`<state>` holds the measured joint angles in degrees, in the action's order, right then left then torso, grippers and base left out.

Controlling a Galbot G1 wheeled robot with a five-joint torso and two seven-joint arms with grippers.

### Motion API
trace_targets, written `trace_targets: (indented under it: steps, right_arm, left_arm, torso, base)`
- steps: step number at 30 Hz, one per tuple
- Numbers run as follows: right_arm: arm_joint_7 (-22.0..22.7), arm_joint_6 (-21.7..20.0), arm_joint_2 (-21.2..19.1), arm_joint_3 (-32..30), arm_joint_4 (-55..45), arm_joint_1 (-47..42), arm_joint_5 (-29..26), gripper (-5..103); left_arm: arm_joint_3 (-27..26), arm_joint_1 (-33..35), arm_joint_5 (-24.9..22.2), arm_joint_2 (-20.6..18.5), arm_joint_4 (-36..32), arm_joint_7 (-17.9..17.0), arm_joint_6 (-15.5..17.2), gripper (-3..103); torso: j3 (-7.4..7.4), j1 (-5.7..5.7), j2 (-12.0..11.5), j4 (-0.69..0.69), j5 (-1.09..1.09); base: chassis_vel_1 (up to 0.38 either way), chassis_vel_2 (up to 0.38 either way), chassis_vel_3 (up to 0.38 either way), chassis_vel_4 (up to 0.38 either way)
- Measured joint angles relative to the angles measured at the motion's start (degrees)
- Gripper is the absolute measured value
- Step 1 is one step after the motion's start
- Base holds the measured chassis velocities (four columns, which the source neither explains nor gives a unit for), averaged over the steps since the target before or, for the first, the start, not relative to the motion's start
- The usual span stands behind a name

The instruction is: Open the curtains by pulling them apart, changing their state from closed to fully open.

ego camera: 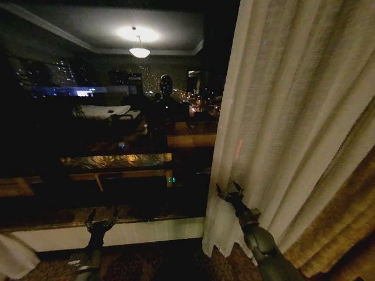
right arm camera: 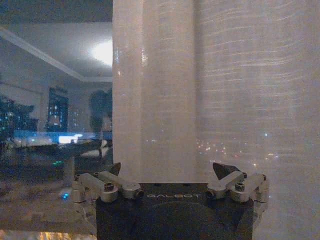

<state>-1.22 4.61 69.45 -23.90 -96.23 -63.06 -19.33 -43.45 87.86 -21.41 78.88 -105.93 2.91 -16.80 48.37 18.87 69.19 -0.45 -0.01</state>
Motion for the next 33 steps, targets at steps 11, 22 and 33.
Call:
trace_targets:
  steps: [11, 22, 33]
  right_arm:
    - [0.09, 0.40, 2.19, 4.98, 7.33, 6.76, 0.86, 99]
    - [-1.79, 2.25, 2.57, 4.40, 7.10, 5.68, 0.47, 60]
    - [-1.66, 2.58, 2.66, 3.74, 6.76, 4.56, 0.77, 21]
  left_arm:
    - [0.00, 0.00, 0.00, 0.00, 0.00, 0.00, 0.00, 100]
    - [0.00, 0.00, 0.00, 0.00, 0.00, 0.00, 0.00, 100]
    - [0.00, 0.00, 0.00, 0.00, 0.00, 0.00, 0.00, 100]
  torso:
    - [0.00, 0.01, 0.00, 0.00, -0.01]
    - [0.00, 0.01, 0.00, -0.01, 0.00]
    - [0.00, 0.01, 0.00, -0.01, 0.00]
  base:
    - [0.000, 0.000, 0.000, 0.000]
    - [0.000, 0.000, 0.000, 0.000]
    - [0.000, 0.000, 0.000, 0.000]
